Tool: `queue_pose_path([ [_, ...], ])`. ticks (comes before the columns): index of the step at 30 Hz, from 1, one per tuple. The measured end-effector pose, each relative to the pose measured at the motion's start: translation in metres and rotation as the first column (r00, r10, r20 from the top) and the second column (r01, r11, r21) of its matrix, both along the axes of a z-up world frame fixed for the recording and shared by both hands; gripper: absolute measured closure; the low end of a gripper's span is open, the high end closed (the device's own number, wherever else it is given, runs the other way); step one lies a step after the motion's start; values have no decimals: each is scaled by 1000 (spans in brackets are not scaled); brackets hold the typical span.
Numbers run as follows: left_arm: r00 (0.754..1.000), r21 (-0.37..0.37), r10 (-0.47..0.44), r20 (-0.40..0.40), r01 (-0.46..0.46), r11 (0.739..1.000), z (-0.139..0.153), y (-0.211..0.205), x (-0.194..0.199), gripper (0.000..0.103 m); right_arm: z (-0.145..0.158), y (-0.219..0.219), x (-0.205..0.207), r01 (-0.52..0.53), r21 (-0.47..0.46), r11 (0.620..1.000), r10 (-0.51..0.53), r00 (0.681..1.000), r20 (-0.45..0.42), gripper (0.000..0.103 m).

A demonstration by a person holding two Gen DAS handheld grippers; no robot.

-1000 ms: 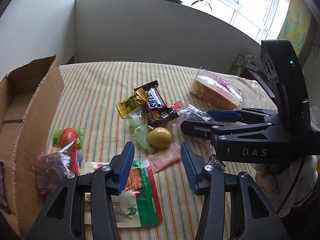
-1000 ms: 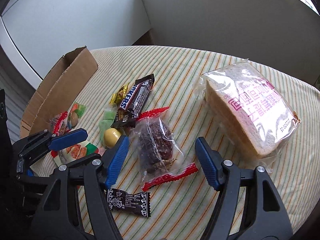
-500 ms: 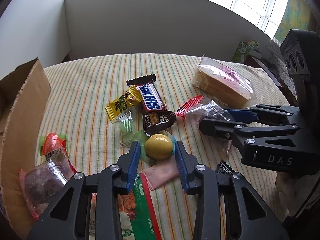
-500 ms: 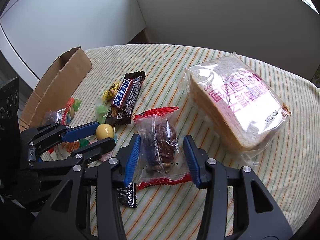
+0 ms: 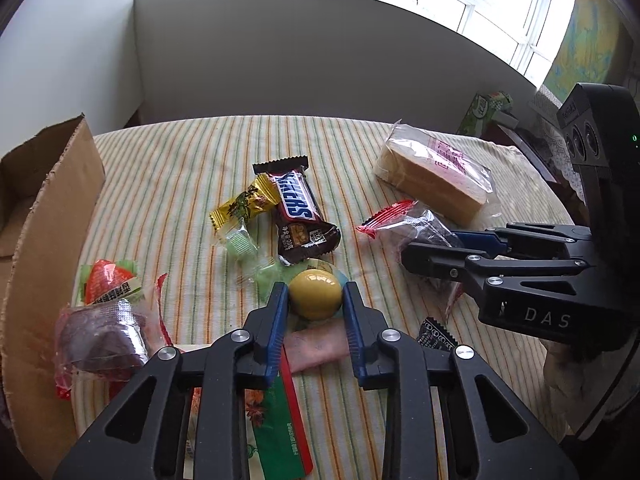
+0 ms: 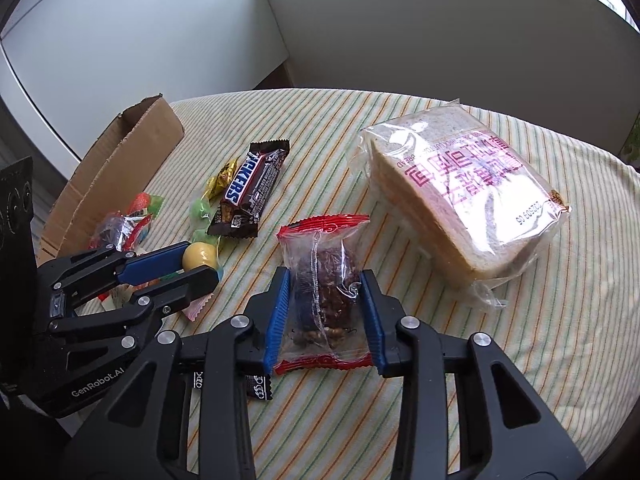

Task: Organize snacks
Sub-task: 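Grasp the yellow round candy with the left gripper while the right grasps another clear meat bag, then carry both held snacks into the cardboard box and open both grippers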

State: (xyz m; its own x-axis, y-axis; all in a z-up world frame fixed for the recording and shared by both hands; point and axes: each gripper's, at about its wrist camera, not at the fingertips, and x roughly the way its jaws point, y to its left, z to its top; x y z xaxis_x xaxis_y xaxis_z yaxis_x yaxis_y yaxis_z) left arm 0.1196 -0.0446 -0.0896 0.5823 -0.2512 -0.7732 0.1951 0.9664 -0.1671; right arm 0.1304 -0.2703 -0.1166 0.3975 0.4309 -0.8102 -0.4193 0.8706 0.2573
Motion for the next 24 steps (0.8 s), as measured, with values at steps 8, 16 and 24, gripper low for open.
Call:
queue_pose_path([
  [8, 999, -28, -4, 51, 6, 1000, 16, 2, -11, 77, 18, -8, -12, 23, 33, 999, -25, 999, 38, 68],
  [16, 993, -58, 22, 117, -15, 998, 36, 19, -26, 77, 55, -4, -26, 22, 95, 995, -32, 994, 108, 68],
  [24, 974, -98, 91, 208, -72, 993, 59, 53, -48, 77, 93, 40, -35, -32, 127, 991, 7, 982, 189, 68],
])
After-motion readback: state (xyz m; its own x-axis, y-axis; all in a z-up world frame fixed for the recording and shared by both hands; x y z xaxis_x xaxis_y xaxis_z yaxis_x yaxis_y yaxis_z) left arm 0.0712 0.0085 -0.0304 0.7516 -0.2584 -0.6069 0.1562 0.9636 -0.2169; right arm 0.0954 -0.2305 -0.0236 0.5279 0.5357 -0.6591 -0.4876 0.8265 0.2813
